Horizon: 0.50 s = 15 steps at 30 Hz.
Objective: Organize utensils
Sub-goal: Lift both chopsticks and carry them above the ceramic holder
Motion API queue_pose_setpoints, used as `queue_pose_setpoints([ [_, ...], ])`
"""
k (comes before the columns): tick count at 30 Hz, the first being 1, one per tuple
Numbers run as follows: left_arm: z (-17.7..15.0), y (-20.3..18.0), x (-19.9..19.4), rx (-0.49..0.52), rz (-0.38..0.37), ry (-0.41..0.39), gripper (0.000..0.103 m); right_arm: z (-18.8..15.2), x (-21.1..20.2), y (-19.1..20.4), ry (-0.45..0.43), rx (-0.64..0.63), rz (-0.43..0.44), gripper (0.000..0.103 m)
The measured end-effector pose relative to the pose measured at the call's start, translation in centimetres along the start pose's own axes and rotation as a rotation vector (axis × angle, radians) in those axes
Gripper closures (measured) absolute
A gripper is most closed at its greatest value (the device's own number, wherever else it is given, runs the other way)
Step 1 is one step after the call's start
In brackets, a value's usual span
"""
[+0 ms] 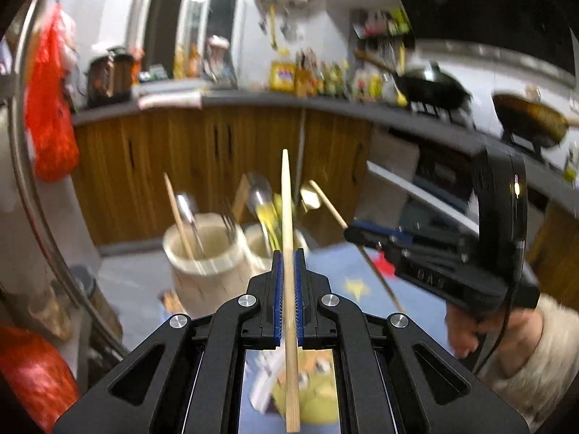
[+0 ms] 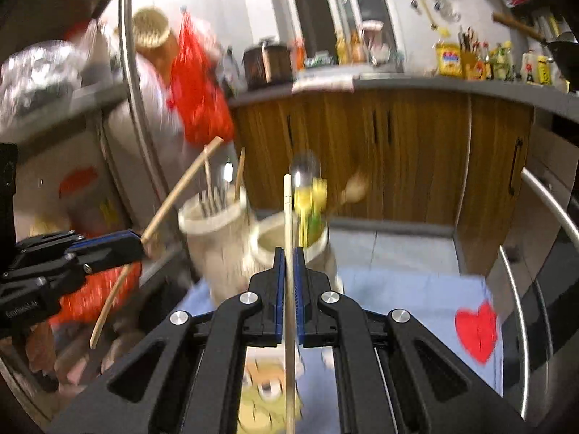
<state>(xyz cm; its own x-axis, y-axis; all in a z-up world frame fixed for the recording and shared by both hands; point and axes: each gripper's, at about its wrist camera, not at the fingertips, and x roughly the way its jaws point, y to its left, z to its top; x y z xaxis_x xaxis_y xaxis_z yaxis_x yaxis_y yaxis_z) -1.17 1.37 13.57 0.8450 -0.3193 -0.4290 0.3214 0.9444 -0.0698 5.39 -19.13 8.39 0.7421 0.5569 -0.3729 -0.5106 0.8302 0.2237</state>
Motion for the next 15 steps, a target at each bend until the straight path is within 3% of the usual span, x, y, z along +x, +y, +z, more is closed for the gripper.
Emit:
queue_pose_setpoints([
  [8, 3.6, 4.1, 3.9, -0.111, 0.118, -0.185, 0.097, 3.5, 2.0, -1.7, -0.241, 0.076, -0.005, 0.098],
  [15, 4.3, 6.6, 5.1, -0.164, 0.166, -0.305, 0.097, 4.1, 3.3, -3.7, -0.367, 0.161, -0.037, 0.098],
])
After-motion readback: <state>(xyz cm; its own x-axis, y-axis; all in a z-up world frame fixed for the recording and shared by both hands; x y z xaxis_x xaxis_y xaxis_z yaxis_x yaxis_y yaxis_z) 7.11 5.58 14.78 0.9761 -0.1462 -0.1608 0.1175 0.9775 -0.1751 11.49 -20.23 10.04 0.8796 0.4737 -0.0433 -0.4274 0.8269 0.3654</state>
